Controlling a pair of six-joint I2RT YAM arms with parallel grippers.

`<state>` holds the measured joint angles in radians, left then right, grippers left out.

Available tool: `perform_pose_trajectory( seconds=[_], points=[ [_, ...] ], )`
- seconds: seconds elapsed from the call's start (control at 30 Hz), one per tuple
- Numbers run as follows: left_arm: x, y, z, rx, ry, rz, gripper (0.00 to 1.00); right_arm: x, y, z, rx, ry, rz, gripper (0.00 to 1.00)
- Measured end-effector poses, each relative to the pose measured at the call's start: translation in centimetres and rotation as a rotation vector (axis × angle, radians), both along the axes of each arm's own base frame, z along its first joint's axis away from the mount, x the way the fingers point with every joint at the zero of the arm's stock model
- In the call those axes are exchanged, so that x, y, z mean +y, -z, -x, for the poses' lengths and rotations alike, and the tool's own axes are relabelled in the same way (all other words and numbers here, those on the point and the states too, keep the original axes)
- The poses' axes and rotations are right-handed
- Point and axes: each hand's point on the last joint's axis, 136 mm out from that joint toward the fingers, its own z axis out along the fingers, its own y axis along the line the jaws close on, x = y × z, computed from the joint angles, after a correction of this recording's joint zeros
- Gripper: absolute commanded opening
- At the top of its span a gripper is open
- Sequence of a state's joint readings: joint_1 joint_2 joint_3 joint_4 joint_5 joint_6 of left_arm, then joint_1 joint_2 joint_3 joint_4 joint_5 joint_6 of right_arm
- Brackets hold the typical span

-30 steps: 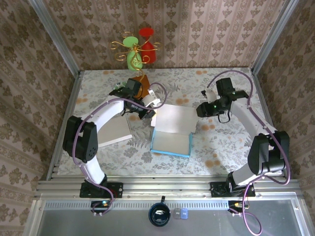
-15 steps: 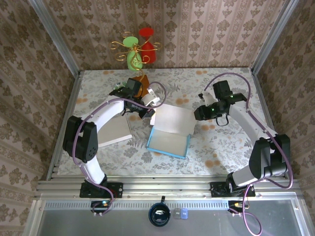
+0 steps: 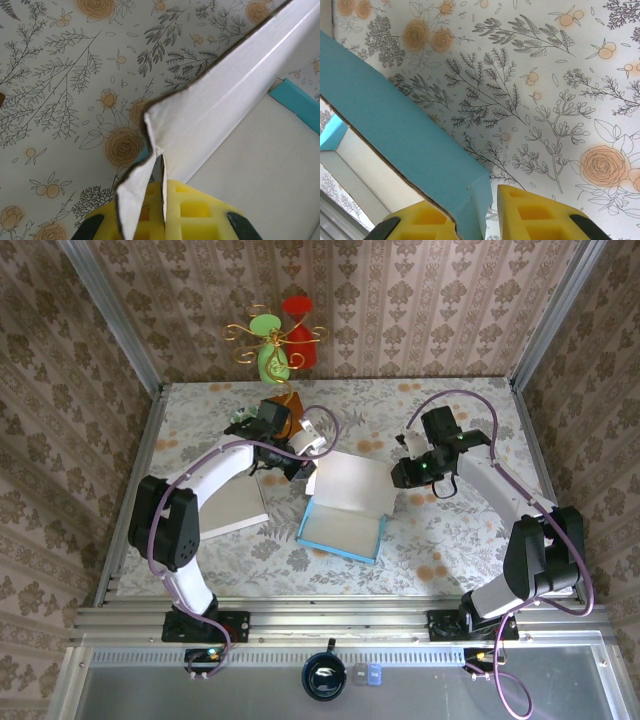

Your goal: Fold the paper box

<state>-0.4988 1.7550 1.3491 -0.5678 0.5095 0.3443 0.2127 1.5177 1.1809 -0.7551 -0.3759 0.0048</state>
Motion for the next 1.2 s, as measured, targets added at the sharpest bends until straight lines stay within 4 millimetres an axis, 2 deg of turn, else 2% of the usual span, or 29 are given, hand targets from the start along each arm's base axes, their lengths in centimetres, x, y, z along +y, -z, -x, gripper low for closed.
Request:
perform_pose_trajectory(
  seconds=[0.1,0.3,0.47,0.57,0.83,0.97,1.2],
  points=[
    [-0.1,0.2,0.0,0.007,-0.008,-0.004,0.00,0.0,0.3,0.3,0.003,0.003,0.013,0.18],
    [-0.4,0.7,-0.3,0.029,-0.051,-0.013,0.00,-0.1,0.5,0.7,0.002,0.034,0.046,0.00],
    [-1.4,0.4,-0.9,0.031,-0.135,-0.030,0.00,-0.6,0.4,0.1,-0.001,0.116,0.084,0.00],
    [-2.3,0.0,-1.5,0.027,-0.213,-0.046,0.00,-1.2,-0.5,-0.9,-0.027,0.197,0.113,0.00],
    [-3.8,-2.5,-6.5,0.000,-0.468,0.012,0.00,-1.6,-4.2,-4.7,-0.129,0.378,0.108,0.00],
    [-4.4,-3.0,-8.9,-0.025,-0.556,0.051,0.00,-1.7,-4.4,-6.6,-0.174,0.440,0.099,0.00],
    [-5.4,-2.1,-11.5,-0.018,-0.638,0.104,0.00,-2.4,-4.5,-9.5,-0.271,0.500,0.120,0.00]
  ],
)
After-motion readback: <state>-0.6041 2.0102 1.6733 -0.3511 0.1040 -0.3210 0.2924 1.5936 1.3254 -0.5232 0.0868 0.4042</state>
